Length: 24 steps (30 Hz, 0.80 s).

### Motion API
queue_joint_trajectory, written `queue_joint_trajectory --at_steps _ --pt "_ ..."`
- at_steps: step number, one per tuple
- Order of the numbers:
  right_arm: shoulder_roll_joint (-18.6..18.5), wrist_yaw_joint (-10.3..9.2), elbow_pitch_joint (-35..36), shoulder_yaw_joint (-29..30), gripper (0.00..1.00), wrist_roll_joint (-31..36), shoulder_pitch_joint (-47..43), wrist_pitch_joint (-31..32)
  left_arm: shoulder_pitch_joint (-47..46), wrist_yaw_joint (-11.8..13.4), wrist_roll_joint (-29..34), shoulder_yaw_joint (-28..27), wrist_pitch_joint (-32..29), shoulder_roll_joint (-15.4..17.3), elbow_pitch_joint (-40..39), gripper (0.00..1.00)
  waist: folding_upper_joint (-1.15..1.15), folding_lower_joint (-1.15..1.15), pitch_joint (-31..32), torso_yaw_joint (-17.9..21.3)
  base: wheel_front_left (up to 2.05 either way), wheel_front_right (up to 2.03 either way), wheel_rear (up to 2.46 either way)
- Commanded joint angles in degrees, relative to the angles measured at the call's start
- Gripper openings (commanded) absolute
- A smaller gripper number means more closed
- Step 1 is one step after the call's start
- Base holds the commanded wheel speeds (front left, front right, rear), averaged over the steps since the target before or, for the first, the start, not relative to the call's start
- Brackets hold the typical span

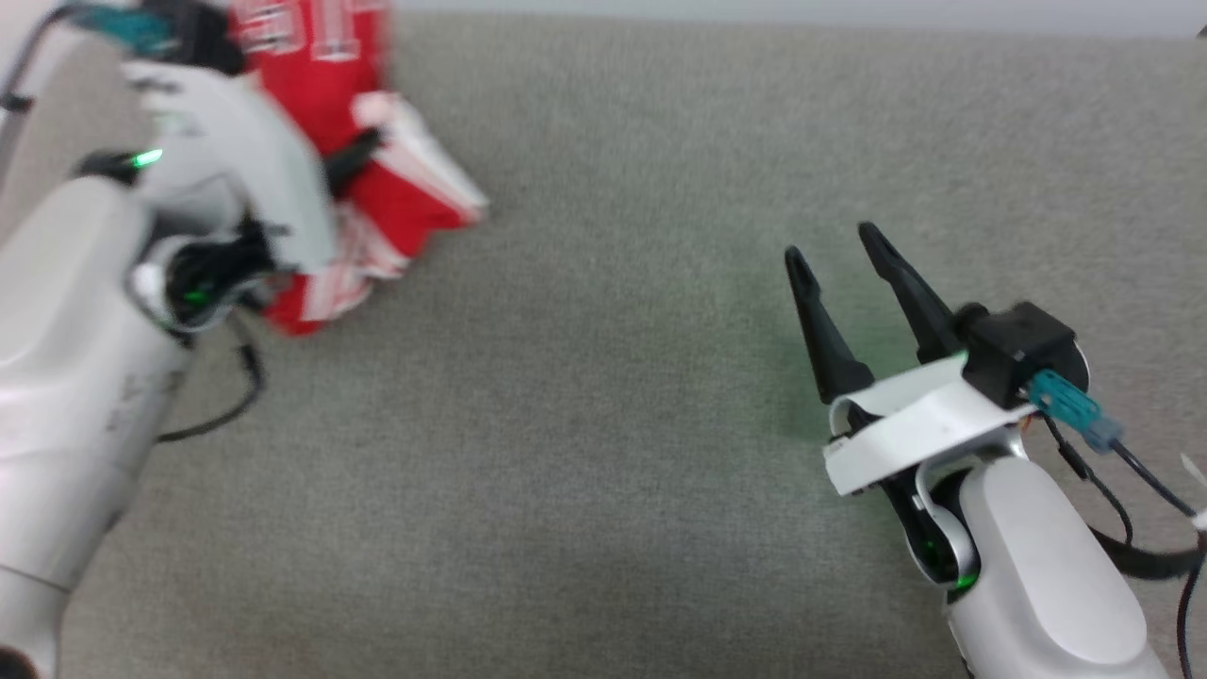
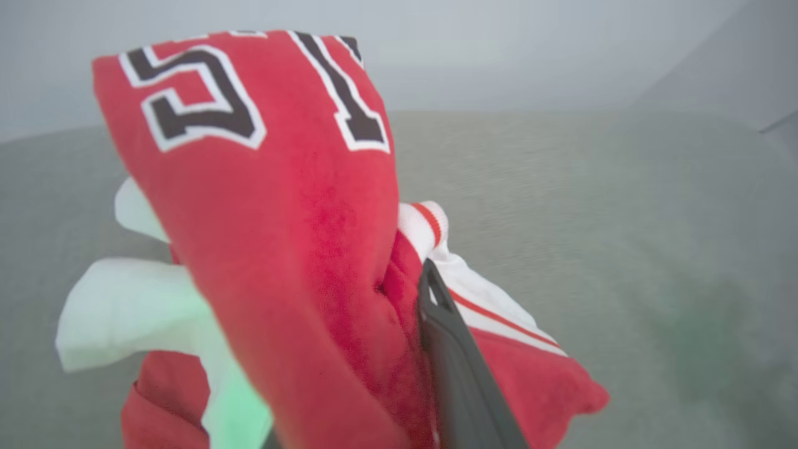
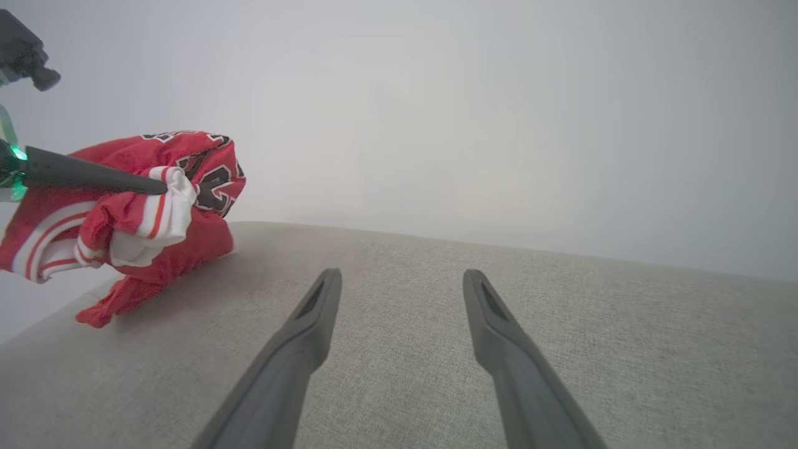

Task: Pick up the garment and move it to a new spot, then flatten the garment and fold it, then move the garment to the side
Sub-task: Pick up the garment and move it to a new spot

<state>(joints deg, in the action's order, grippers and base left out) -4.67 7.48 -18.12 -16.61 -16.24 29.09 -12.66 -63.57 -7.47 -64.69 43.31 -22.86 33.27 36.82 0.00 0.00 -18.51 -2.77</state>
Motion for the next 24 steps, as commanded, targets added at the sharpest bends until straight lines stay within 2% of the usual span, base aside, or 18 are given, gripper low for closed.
queue_joint_trajectory --at_steps 1,5,11,15,20,24 --pt "0.26 0.02 -0.15 0.98 1.0 -0.48 -1.43 -0.63 -1.2 0.05 -1.52 1.09 -0.06 -0.47 -3.07 0.0 0.0 0.0 3.08 0.94 0.0 0.0 0.0" --pt "0.65 0.02 0.29 3.42 1.0 -1.43 -3.07 -1.33 -2.47 0.05 -4.83 4.34 -0.76 -1.69 -10.93 0.0 0.0 0.0 3.74 3.46 0.0 0.0 0.0" --pt "1.11 0.02 2.03 7.48 1.0 -2.68 -4.17 -1.99 -4.02 0.05 -3.92 12.39 -2.51 -3.51 -16.71 0.0 0.0 0.0 2.15 9.13 0.0 0.0 0.0" --pt "1.48 0.02 3.09 9.82 1.0 -3.29 -3.68 -2.31 -4.9 0.05 -3.05 17.06 -2.81 -5.51 -15.21 0.0 0.0 0.0 -0.19 13.85 0.0 0.0 0.0" --pt "1.72 0.02 3.85 12.54 1.0 -4.95 -4.83 -2.53 -3.61 0.05 -5.56 21.27 -2.67 -9.19 -11.39 0.0 0.0 0.0 -1.79 19.03 0.0 0.0 0.0" --pt "1.82 0.02 4.8 13.16 1.0 -7.44 -5.24 -2.56 -2.51 0.05 -6.24 24.53 -2.3 -9.76 -8.2 0.0 0.0 0.0 -2.77 23.09 0.0 0.0 0.0"
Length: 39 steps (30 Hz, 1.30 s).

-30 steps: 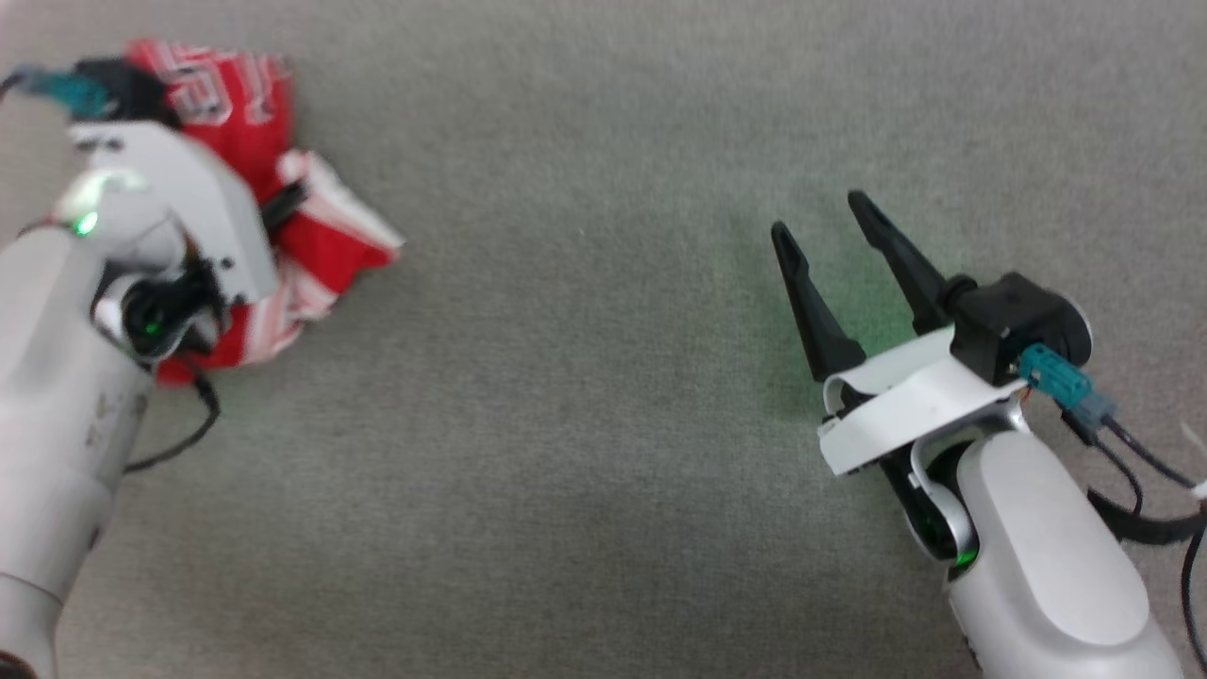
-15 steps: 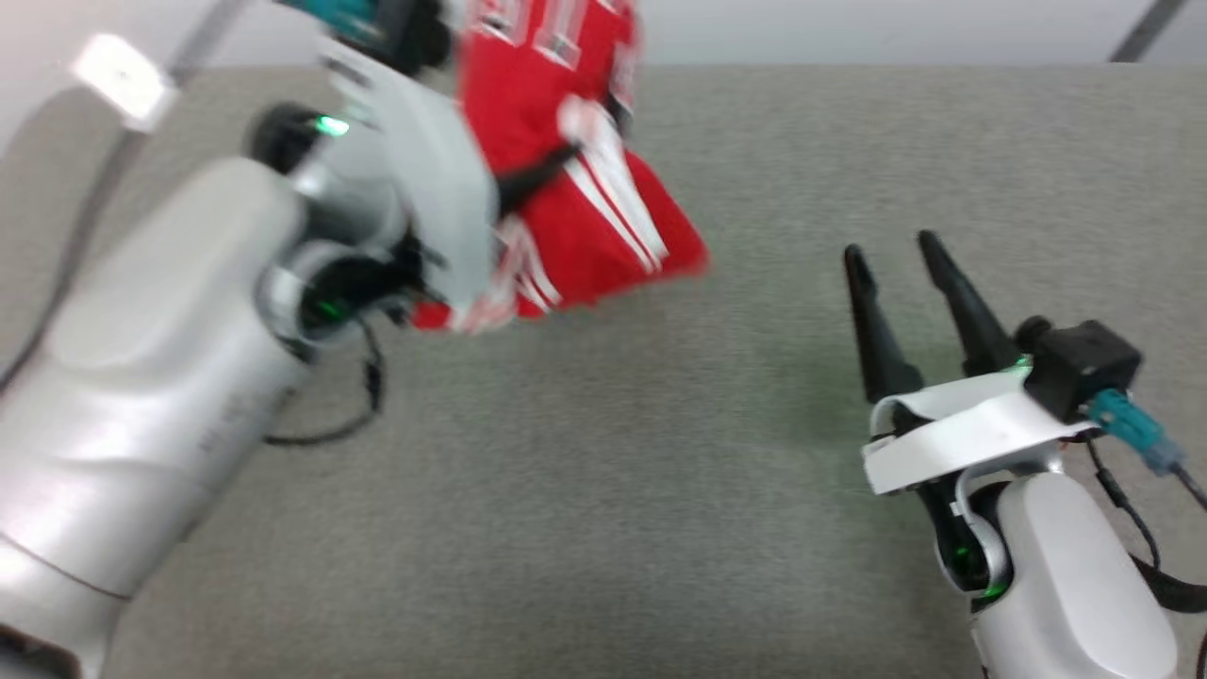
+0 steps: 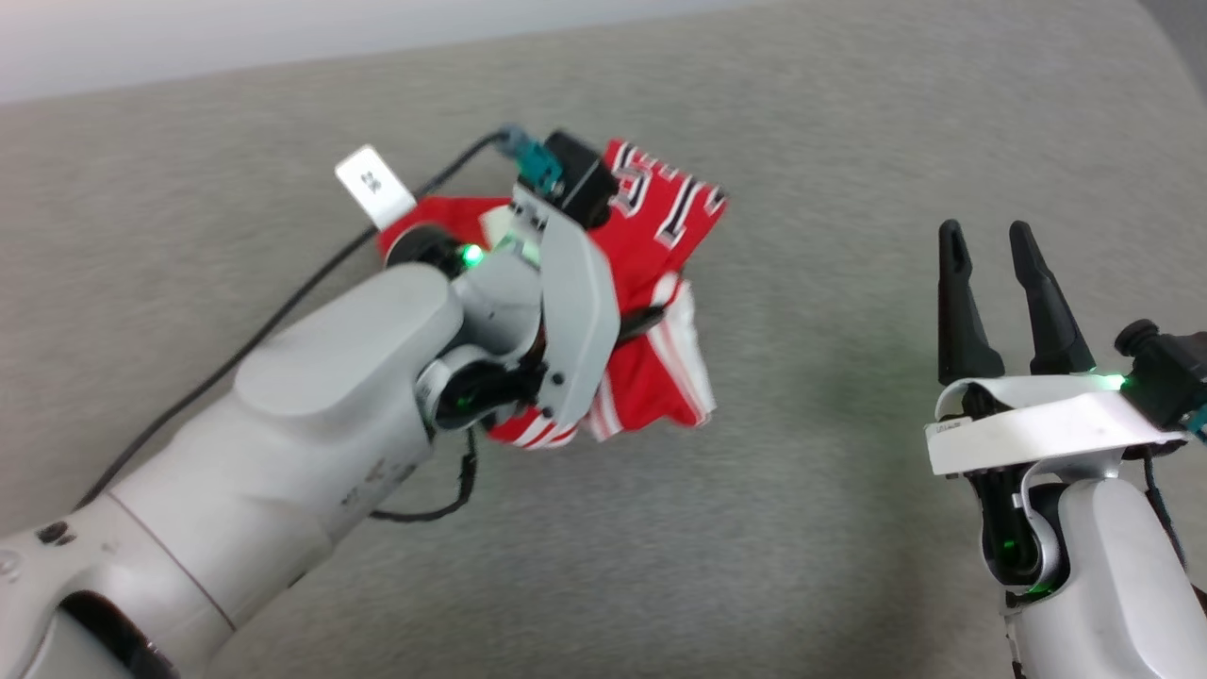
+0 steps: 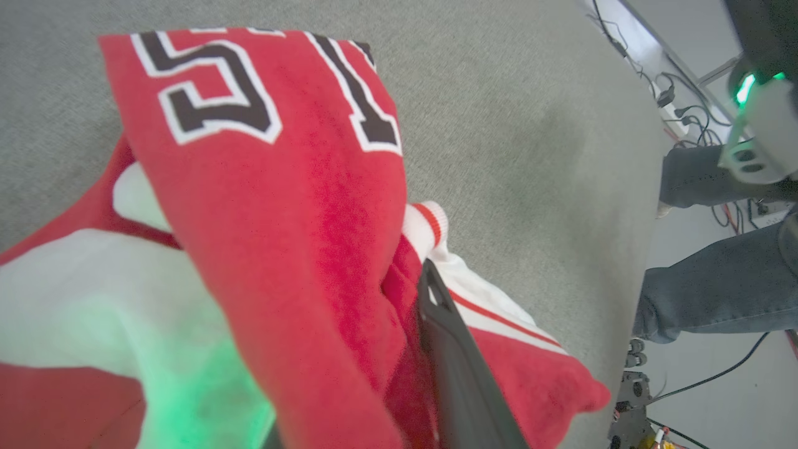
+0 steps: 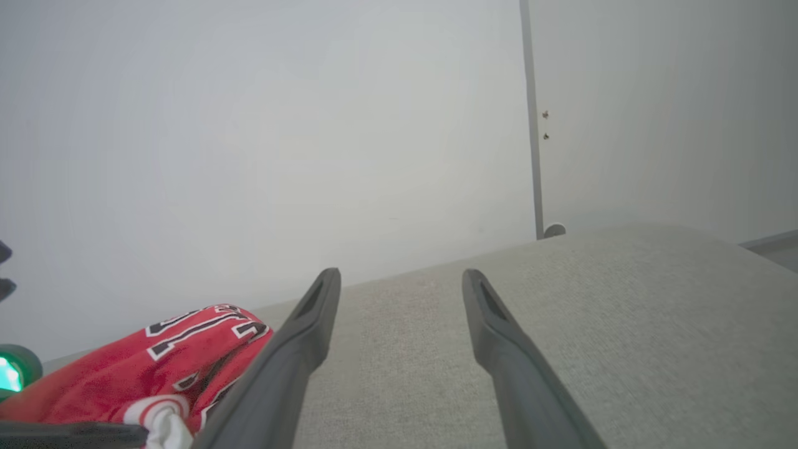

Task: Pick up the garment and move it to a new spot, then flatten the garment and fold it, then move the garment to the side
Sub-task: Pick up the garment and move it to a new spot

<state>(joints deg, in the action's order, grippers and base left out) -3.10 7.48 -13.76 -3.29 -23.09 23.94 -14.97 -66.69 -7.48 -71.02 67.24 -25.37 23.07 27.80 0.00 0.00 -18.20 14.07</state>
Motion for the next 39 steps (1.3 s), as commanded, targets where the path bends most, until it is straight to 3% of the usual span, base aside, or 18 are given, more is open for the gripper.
queue_joint_trajectory --at_steps 1,11,12,15,16,17,22,31,39 --pt "0.25 0.02 0.69 -0.14 1.0 -1.34 -0.18 -0.25 0.92 0.06 0.06 1.35 0.38 0.41 1.83 0.0 0.0 0.0 -3.33 7.15 0.0 0.0 0.0" --pt "0.28 0.02 2.02 -0.95 1.0 -5.84 -1.13 -0.27 3.36 0.16 1.14 5.76 -2.97 2.15 10.3 0.0 0.0 0.0 -5.75 12.38 0.0 0.0 0.0" --pt "0.28 0.02 2.09 -0.99 1.0 -5.96 -1.27 -0.27 3.56 0.19 1.29 6.02 -3.19 2.26 10.9 0.08 0.0 0.0 -5.84 12.51 0.0 0.0 0.0" --pt "0.28 0.02 1.97 -0.9 1.0 -5.78 -1.61 -0.28 4.14 0.4 1.06 6.55 -3.45 2.28 11.61 0.47 0.0 0.0 -5.86 12.23 0.0 0.0 0.0" --pt "0.26 0.02 1.87 -0.82 1.0 -5.39 -1.67 -0.28 4.08 0.44 1.13 6.65 -2.97 2.27 11.62 0.8 0.0 0.0 -5.69 11.84 0.0 0.0 0.0" --pt "0.26 0.02 1.77 -0.83 1.0 -5.02 -1.64 -0.28 3.84 0.52 1.41 6.74 -2.48 2.3 11.3 0.99 0.0 0.0 -5.46 11.35 0.0 0.0 0.0" --pt "0.23 0.02 1.17 -0.4 1.0 -1.56 -1.22 -0.28 1.76 0.52 1.68 6.53 0.95 2.92 8.4 1.0 0.0 0.0 -3.2 7.2 0.0 0.0 0.0" --pt "-0.02 0.02 -1.56 0.22 1.0 5.05 -2.17 -0.28 -0.48 0.09 -3.42 4.76 11.39 2.77 0.53 1.0 0.0 0.0 2.9 -3.01 0.0 0.0 0.0" --pt "-2.61 0.02 -4.11 0.72 1.0 6.62 -4.36 0.29 5.44 0.09 -7.79 3.78 21.66 5.01 -5.06 1.0 0.0 0.0 7.5 -11.16 0.0 0.0 0.0"
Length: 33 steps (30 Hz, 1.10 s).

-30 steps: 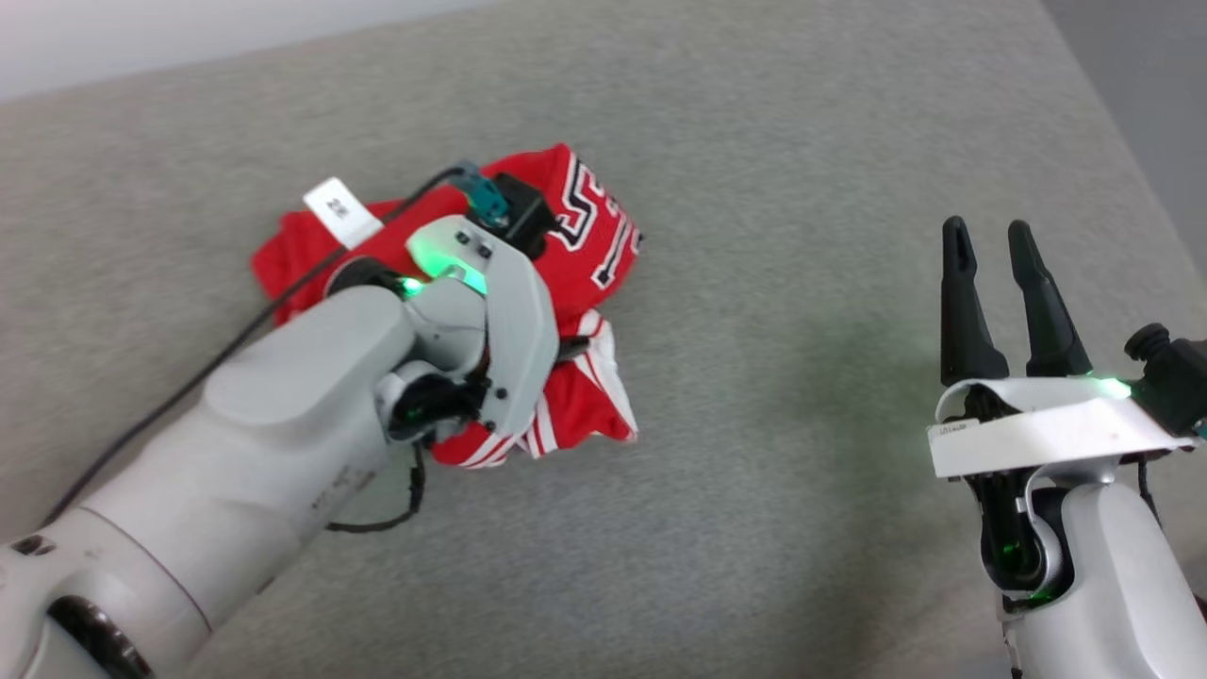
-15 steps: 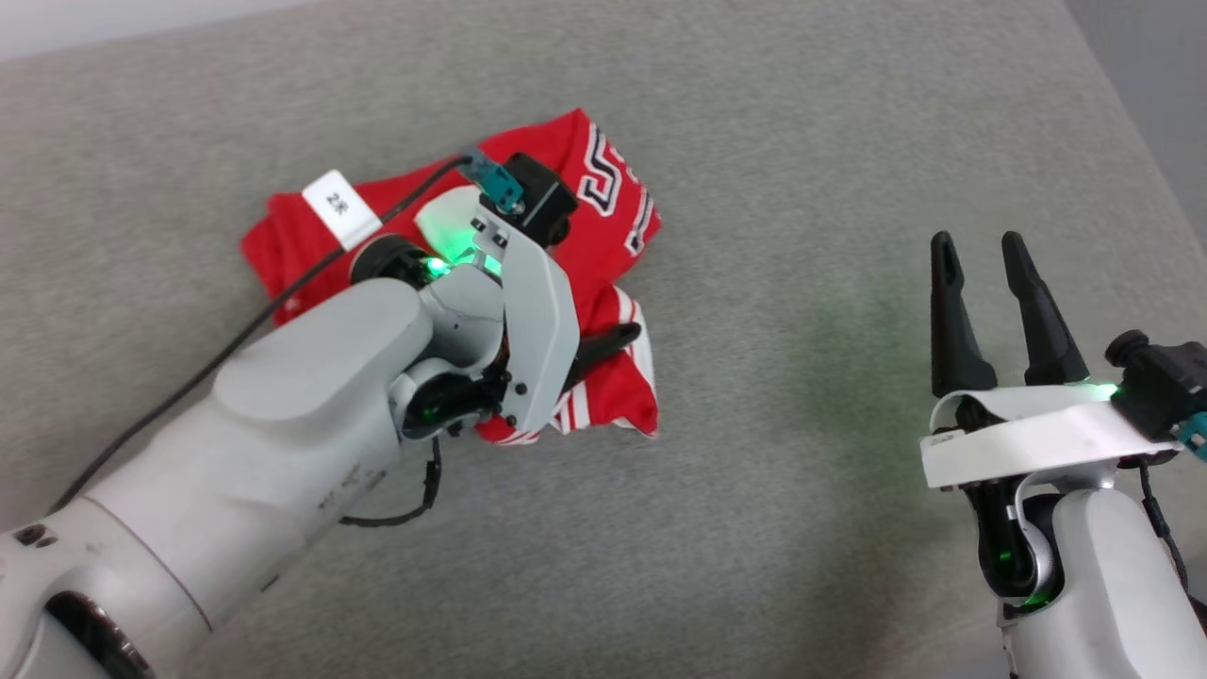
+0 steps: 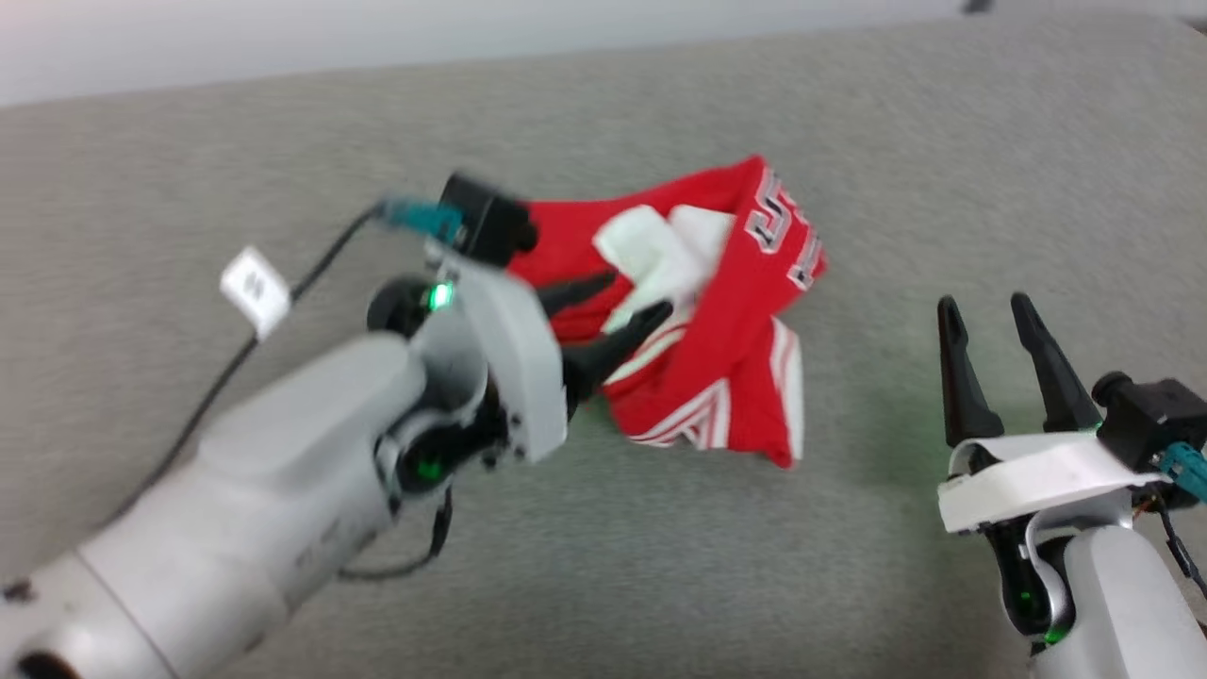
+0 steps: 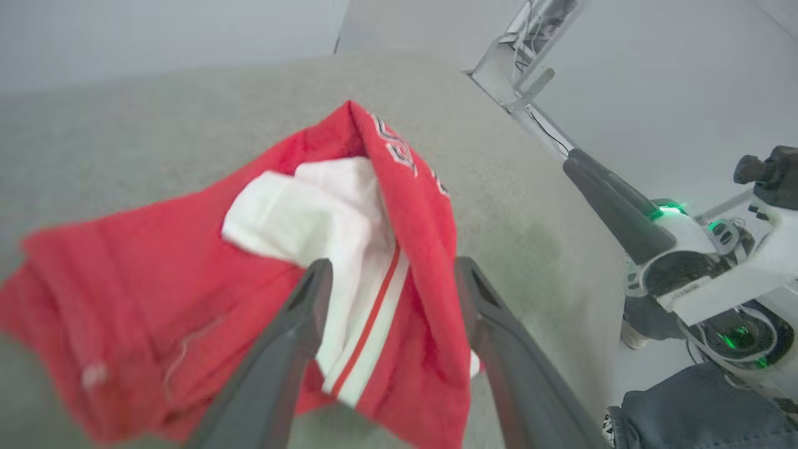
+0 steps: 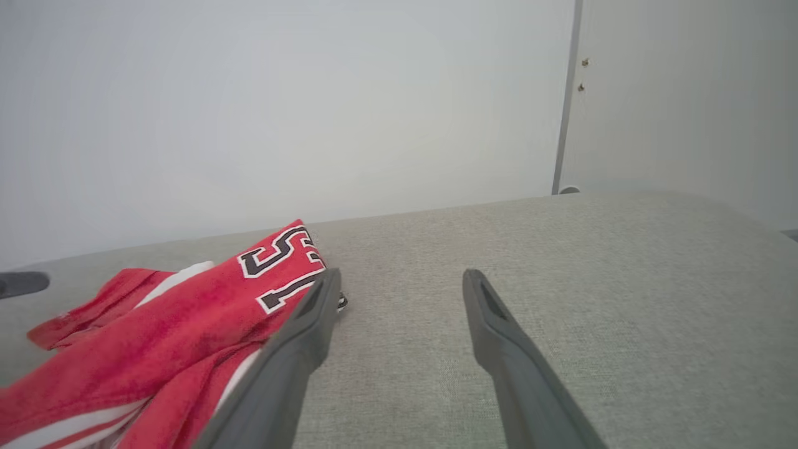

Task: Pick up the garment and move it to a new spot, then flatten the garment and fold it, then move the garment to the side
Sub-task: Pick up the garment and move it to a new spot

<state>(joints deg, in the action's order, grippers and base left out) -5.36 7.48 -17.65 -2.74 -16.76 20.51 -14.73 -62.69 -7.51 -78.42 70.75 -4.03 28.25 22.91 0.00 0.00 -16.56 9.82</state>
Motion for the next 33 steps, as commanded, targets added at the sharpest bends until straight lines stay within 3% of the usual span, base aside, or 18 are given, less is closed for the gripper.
queue_joint_trajectory --at_steps 1,11,19,22,28,33 --pt "-0.64 0.02 -0.43 0.19 1.0 0.17 -1.25 0.27 2.85 0.12 -0.87 0.29 1.63 0.25 -0.31 1.0 0.0 0.0 6.26 -7.67 0.0 0.0 0.0" --pt "-4.55 0.02 0.04 3.88 1.0 -1.94 -5.85 3.27 17.54 0.12 -6.13 -0.11 13.97 2.34 2.31 1.0 0.0 0.0 9.02 -15.34 0.0 0.0 0.0" --pt "-5.65 0.02 3.28 6.15 1.0 -2.09 -9.88 5.3 26.53 0.12 -3.72 -5.13 19.15 6.38 5.78 1.0 0.0 0.0 10.04 -15.79 0.0 0.0 0.0" --pt "-5.69 0.02 4.5 7.16 1.0 -1.86 -11.2 5.8 30.67 0.12 1.36 -14.73 19.17 6.29 7.08 1.0 0.0 0.0 10.42 -15.12 0.0 0.0 0.0" --pt "-4.89 0.02 6.43 8.01 1.0 -1.53 -13.19 6.48 43.45 0.16 17.38 -37.01 19.14 3.25 5.07 1.0 0.0 0.0 12.55 -12.97 0.0 0.0 0.0" --pt "-4.41 0.02 7.32 8.65 1.0 -1.61 -14.6 6.96 52.46 0.41 31.57 -49.34 19.16 -0.67 0.21 1.0 0.0 0.0 14.77 -11.95 0.0 0.0 0.0"
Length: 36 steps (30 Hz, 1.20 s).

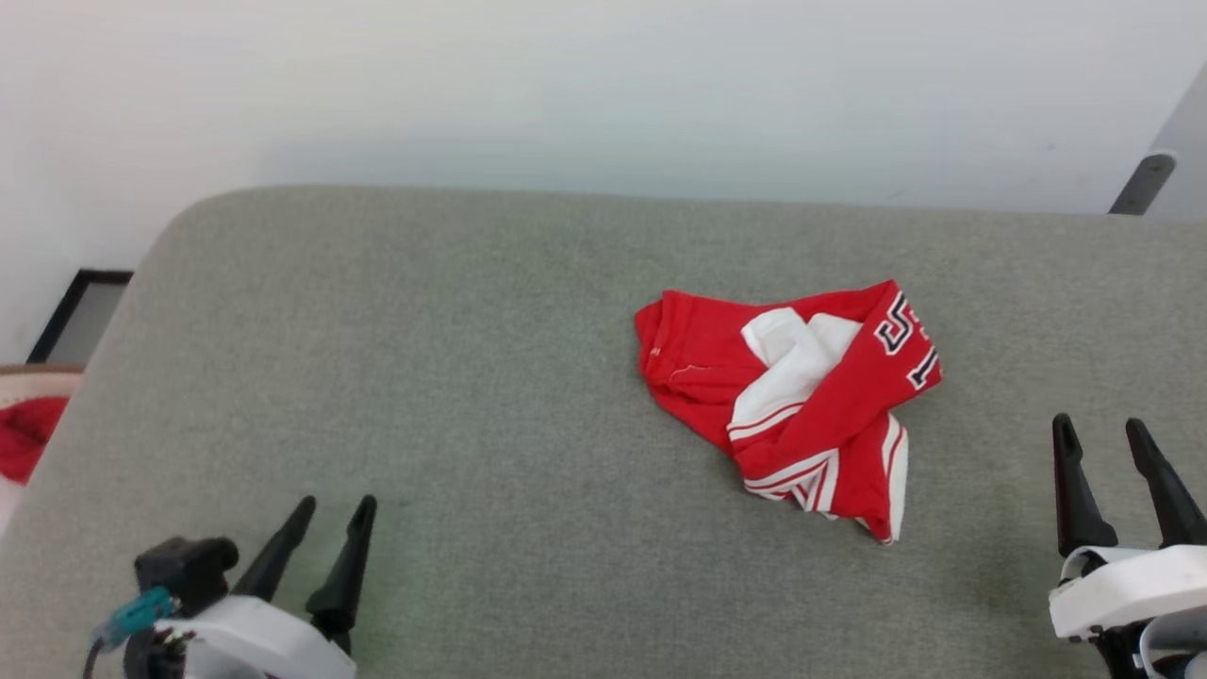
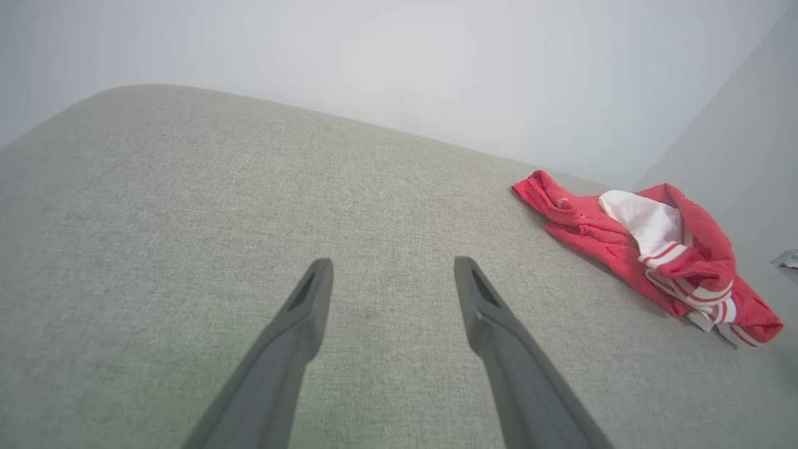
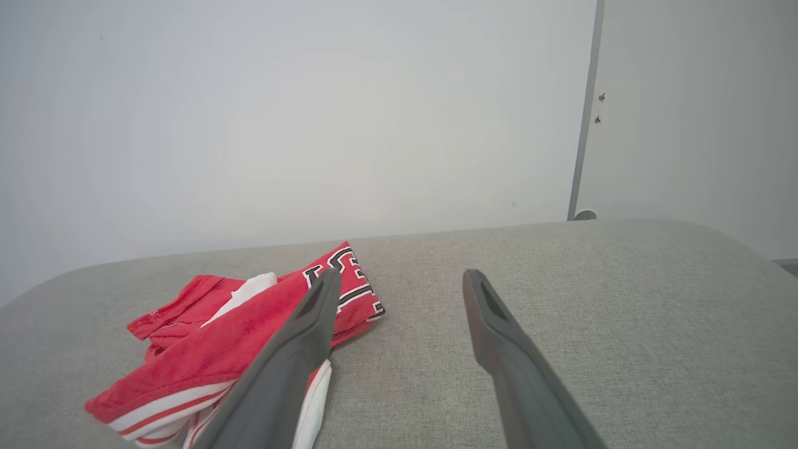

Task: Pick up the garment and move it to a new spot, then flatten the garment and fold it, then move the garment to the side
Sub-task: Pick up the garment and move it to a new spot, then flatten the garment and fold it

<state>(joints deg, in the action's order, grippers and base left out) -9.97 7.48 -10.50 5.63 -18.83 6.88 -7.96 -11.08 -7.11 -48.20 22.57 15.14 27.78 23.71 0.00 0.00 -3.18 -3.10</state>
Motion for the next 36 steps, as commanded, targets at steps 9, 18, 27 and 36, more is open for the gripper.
queue_joint_trajectory --at_steps 9,18,27,36 --pt "1.03 0.02 3.33 0.75 1.0 0.56 -1.54 0.78 5.98 -0.09 17.79 -13.96 -0.01 -5.17 -8.23 1.0 0.0 0.0 3.51 1.52 0.0 0.0 0.0" --pt "2.02 0.02 3.73 -0.08 1.0 0.72 -2.63 -0.17 7.42 -0.23 24.38 -20.23 -0.01 -9.93 -10.29 1.0 0.0 0.0 3.53 1.5 0.0 0.0 0.0" --pt "2.38 0.02 2.19 -0.99 1.0 1.73 -2.37 -1.58 7.5 -0.35 26.19 -21.73 -0.01 -11.81 -7.84 1.0 0.0 0.0 2.35 1.69 0.0 0.0 0.0" --pt "2.9 0.02 2.11 -1.39 1.0 1.55 0.33 -2.4 2.85 -0.35 24.09 -17.64 -0.01 -10.49 -8.36 1.0 0.0 0.0 -0.8 2.95 0.0 0.0 0.0"
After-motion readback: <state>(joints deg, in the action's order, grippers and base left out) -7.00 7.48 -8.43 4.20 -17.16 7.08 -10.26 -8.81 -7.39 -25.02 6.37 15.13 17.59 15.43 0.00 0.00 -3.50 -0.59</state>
